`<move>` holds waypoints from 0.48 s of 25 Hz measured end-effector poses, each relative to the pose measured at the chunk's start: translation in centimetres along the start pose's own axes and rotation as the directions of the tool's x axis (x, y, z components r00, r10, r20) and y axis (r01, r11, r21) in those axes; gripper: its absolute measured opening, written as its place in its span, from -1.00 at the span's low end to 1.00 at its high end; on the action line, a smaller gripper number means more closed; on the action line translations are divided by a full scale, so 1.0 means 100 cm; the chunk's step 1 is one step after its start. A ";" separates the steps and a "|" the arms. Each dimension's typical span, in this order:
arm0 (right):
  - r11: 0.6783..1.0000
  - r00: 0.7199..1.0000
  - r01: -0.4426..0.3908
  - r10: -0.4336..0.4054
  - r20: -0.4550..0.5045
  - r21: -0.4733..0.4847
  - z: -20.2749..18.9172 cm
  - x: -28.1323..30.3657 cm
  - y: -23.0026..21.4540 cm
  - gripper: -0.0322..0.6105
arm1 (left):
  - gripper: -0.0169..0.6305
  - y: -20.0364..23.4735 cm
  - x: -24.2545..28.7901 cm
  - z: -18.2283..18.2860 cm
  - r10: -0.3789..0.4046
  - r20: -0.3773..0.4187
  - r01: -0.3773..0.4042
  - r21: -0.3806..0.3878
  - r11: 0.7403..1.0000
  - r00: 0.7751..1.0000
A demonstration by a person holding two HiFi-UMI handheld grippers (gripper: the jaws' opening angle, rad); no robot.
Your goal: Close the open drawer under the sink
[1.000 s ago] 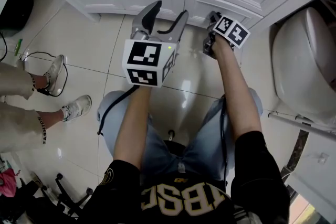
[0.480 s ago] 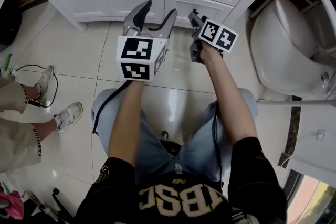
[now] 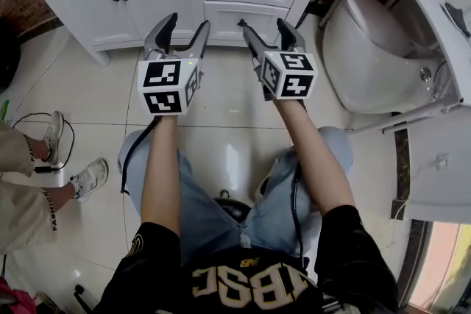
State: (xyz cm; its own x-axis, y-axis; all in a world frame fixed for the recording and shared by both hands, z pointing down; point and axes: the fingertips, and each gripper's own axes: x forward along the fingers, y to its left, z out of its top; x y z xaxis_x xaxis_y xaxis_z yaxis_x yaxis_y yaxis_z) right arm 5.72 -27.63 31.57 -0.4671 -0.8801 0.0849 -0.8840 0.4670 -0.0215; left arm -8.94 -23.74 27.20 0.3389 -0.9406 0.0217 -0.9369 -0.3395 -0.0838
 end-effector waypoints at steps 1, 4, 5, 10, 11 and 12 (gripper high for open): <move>1.000 0.999 0.017 -0.016 0.028 -0.020 0.008 -0.009 -0.003 0.20 | -0.11 0.001 -0.004 0.002 0.006 0.004 -0.006 0.009 1.000 1.000; 0.998 0.992 0.061 -0.061 0.114 -0.002 0.027 -0.035 -0.011 0.23 | -0.11 -0.002 -0.013 0.006 0.010 0.014 -0.010 0.037 0.999 1.000; 0.997 0.988 0.074 -0.074 0.138 0.008 0.031 -0.042 -0.013 0.23 | -0.11 -0.004 -0.016 0.006 0.006 0.016 -0.007 0.043 0.999 1.000; 0.991 0.978 0.134 -0.131 0.162 -0.005 0.031 -0.060 -0.023 0.23 | -0.11 -0.014 -0.018 0.005 -0.018 0.021 0.018 0.031 0.999 1.000; 0.991 0.979 0.137 -0.135 0.155 -0.002 0.029 -0.060 -0.023 0.23 | -0.11 -0.015 -0.017 0.004 -0.022 0.022 0.022 0.020 1.000 1.000; 0.991 0.979 0.137 -0.136 0.151 0.003 0.028 -0.060 -0.023 0.23 | -0.11 -0.016 -0.016 0.003 -0.023 0.022 0.023 0.008 1.000 0.999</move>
State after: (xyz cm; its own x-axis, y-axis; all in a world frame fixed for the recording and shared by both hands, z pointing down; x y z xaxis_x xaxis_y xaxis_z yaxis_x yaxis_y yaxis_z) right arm 10.46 -23.64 28.27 -0.3407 -0.9379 -0.0648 -0.9396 0.3421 -0.0122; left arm -7.98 -21.67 26.95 0.3625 -0.9320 0.0022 -0.9280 -0.3612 -0.0911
